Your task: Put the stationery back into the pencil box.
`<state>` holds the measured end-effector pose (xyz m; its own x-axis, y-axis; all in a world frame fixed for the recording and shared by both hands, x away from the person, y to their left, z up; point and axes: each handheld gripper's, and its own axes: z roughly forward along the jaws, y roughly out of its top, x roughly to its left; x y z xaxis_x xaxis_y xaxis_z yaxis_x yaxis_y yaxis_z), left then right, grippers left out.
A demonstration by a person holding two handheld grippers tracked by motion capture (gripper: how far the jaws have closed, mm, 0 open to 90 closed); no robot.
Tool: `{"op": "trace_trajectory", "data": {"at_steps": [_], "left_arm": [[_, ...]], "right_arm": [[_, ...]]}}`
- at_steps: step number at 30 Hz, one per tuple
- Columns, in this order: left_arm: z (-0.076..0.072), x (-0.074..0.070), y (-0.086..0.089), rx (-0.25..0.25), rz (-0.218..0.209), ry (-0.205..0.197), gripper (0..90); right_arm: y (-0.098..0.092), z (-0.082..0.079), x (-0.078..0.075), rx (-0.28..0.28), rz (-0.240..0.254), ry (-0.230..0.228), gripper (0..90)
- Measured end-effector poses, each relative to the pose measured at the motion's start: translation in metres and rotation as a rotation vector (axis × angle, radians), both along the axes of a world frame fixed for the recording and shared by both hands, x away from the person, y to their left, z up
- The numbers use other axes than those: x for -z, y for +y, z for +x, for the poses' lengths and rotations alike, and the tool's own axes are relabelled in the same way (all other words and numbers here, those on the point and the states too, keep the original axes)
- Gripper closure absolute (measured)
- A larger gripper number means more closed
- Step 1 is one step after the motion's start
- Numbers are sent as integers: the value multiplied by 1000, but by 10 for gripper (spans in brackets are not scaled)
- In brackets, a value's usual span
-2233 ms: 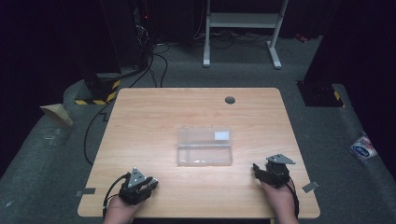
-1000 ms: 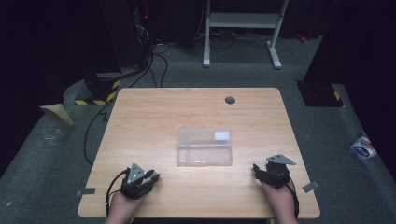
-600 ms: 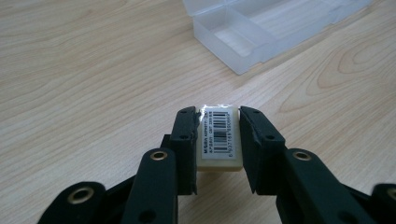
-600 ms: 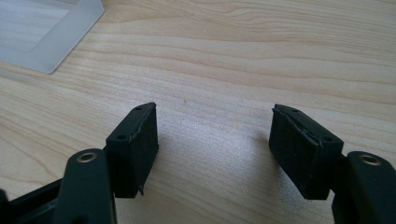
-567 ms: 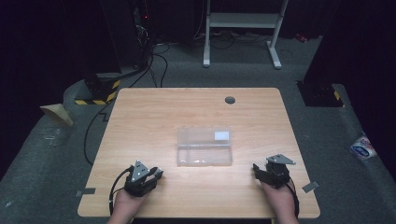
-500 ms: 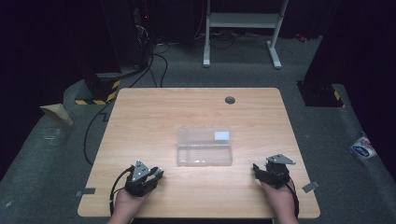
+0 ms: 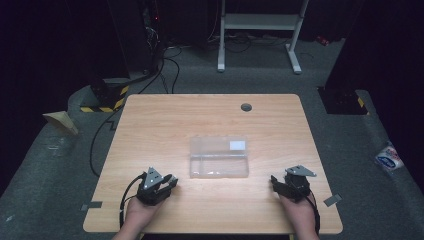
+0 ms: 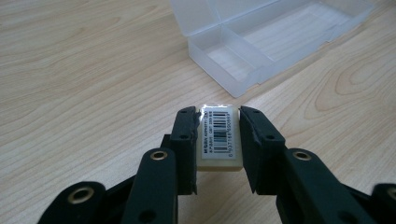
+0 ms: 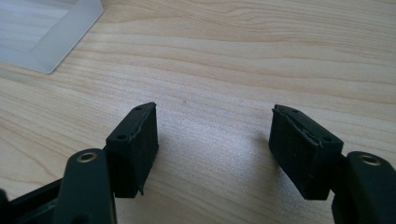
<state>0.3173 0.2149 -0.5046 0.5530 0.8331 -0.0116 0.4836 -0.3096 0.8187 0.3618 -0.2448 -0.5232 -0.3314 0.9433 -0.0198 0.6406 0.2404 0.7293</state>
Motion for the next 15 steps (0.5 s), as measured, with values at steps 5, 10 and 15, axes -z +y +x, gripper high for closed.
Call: {"op": "trace_trajectory", "data": {"at_steps": [5, 10, 15], "left_arm": [[2, -3, -1, -12, -13, -9, 678], [5, -5, 0, -23, -29, -14, 677], [10, -7, -1, -20, -29, -15, 678]], "right_arm": [[0, 1, 0, -2, 0, 0, 324], [0, 1, 0, -1, 1, 0, 324], [0, 0, 0, 0, 1, 1, 324]]}}
